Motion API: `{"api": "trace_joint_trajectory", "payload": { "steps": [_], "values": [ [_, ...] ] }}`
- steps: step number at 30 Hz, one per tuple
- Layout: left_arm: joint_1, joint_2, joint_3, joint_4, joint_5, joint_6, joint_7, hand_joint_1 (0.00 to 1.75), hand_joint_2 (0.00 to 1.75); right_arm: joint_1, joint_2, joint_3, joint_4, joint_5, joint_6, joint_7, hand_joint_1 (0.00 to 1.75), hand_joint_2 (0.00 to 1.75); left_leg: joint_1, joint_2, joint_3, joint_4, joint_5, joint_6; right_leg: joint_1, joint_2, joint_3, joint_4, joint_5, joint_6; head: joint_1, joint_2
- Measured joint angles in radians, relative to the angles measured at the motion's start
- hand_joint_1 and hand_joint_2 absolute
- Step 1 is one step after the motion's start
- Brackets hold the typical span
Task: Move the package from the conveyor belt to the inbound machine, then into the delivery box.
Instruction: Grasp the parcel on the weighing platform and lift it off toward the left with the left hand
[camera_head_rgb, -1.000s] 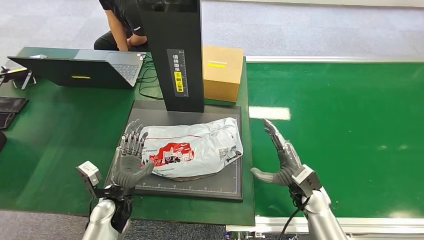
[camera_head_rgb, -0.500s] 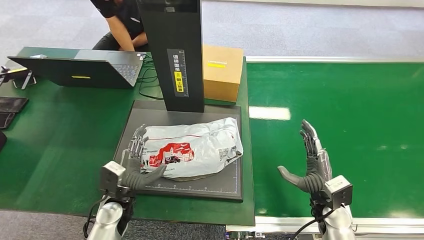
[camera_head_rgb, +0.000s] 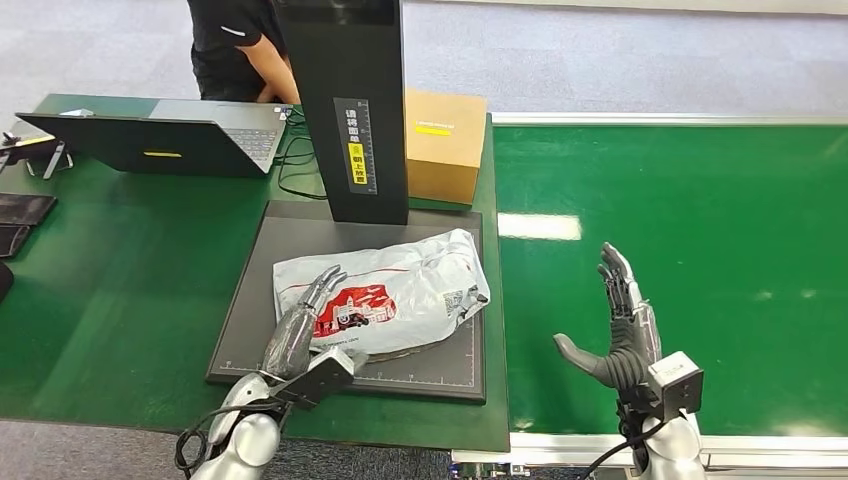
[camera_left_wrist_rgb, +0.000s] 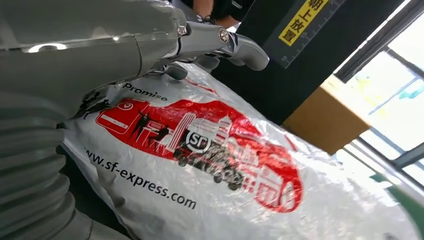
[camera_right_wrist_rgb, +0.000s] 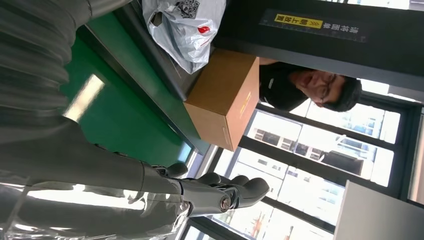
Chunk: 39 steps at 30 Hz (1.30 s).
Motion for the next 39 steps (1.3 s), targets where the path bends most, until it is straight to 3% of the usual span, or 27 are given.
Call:
{"api": "trace_joint_trajectory", "payload": {
  "steps": [2, 3, 6, 7, 9, 11, 15, 30, 34, 39],
  "values": [
    [0.0, 0.002, -0.004, 0.0, -0.033, 0.011, 0.016, 0.02, 1.75, 0.0, 0.005, -0.001, 0.0, 0.004, 0.005, 0.005, 0.0, 1.75, 0.0, 0.0, 0.0, 0.0, 0.0, 0.0, 0.0, 0.0, 0.0, 0.0, 0.0, 0.0, 0.0, 0.0],
    [0.0, 0.003, -0.005, 0.0, -0.045, 0.014, 0.022, 0.17, 1.75, 0.0, 0.007, -0.001, 0.0, 0.006, 0.006, 0.006, 0.0, 1.75, 0.0, 0.0, 0.0, 0.0, 0.0, 0.0, 0.0, 0.0, 0.0, 0.0, 0.0, 0.0, 0.0, 0.0],
    [0.0, 0.005, -0.006, 0.0, -0.07, 0.017, 0.03, 1.35, 1.75, 0.0, 0.013, -0.004, 0.0, 0.01, 0.007, 0.007, 0.0, 1.75, 0.0, 0.0, 0.0, 0.0, 0.0, 0.0, 0.0, 0.0, 0.0, 0.0, 0.0, 0.0, 0.0, 0.0],
    [0.0, 0.005, -0.006, 0.0, -0.075, 0.017, 0.031, 1.63, 1.75, 0.0, 0.015, -0.005, 0.0, 0.013, 0.007, 0.008, 0.0, 1.75, 0.0, 0.0, 0.0, 0.0, 0.0, 0.0, 0.0, 0.0, 0.0, 0.0, 0.0, 0.0, 0.0, 0.0],
    [0.0, 0.006, -0.006, 0.0, -0.081, 0.018, 0.033, 1.75, 1.75, 0.0, 0.017, -0.007, 0.0, 0.017, 0.006, 0.009, 0.0, 1.75, 0.0, 0.0, 0.0, 0.0, 0.0, 0.0, 0.0, 0.0, 0.0, 0.0, 0.0, 0.0, 0.0, 0.0],
    [0.0, 0.006, -0.005, 0.0, -0.085, 0.019, 0.033, 1.75, 1.75, 0.0, 0.018, -0.008, 0.0, 0.022, 0.005, 0.01, 0.0, 1.75, 0.0, 0.0, 0.0, 0.0, 0.0, 0.0, 0.0, 0.0, 0.0, 0.0, 0.0, 0.0, 0.0, 0.0],
    [0.0, 0.006, -0.002, 0.0, -0.091, 0.017, 0.034, 1.75, 1.75, -0.001, 0.02, -0.008, 0.0, 0.027, 0.005, 0.012, 0.0, 0.0, 0.0, 0.0, 0.0, 0.0, 0.0, 0.0, 0.0, 0.0, 0.0, 0.0, 0.0, 0.0, 0.0, 0.0],
    [0.0, 0.006, 0.006, 0.0, -0.073, -0.006, 0.022, 1.72, 1.75, -0.002, 0.023, -0.008, 0.0, 0.028, 0.005, 0.013, 0.0, 0.0, 0.0, 0.0, 0.0, 0.0, 0.0, 0.0, 0.0, 0.0, 0.0, 0.0, 0.0, 0.0, 0.0, 0.0],
    [0.002, 0.006, 0.008, 0.0, -0.045, -0.01, 0.008, 0.0, 1.75, -0.002, 0.023, -0.008, 0.0, 0.028, 0.005, 0.013, 0.0, 0.0, 0.0, 0.0, 0.0, 0.0, 0.0, 0.0, 0.0, 0.0, 0.0, 0.0, 0.0, 0.0, 0.0, 0.0],
    [0.006, 0.006, 0.013, 0.0, 0.024, -0.03, -0.019, 0.0, 1.75, -0.002, 0.025, -0.009, 0.0, 0.03, 0.005, 0.013, 0.0, 0.0, 0.0, 0.0, 0.0, 0.0, 0.0, 0.0, 0.0, 0.0, 0.0, 0.0, 0.0, 0.0, 0.0, 0.0]
  ]
}}
